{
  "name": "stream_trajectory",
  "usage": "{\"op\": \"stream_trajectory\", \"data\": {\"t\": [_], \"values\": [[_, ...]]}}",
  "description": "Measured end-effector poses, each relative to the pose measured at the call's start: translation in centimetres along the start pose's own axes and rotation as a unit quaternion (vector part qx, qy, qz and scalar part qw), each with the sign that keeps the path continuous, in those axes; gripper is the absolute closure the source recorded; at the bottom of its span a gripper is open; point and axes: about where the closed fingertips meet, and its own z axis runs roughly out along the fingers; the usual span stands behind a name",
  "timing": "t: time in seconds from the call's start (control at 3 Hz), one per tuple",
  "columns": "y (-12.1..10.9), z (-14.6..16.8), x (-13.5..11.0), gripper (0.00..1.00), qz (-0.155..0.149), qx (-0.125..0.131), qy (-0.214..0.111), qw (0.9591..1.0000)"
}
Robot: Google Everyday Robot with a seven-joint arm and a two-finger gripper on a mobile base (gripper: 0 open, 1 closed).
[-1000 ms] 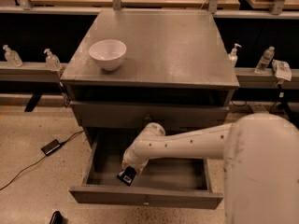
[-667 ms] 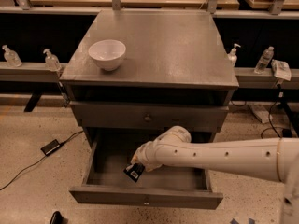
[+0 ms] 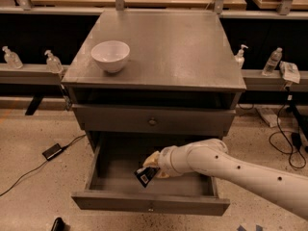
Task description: Pick rxbar blueberry from middle drawer and place on counter
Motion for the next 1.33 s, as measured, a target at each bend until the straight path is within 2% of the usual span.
{"op": "stream_trajectory", "data": {"t": [0.33, 0.67, 1.33], "values": [[-2.2, -5.9, 0.5, 1.0, 0.018, 0.052, -0.023, 0.9982], [-2.3, -11.8, 1.0, 1.0, -0.009, 0.051, -0.036, 0.998], [-2.8, -22.5, 0.3, 1.0, -0.061, 0.028, -0.045, 0.9967]]}}
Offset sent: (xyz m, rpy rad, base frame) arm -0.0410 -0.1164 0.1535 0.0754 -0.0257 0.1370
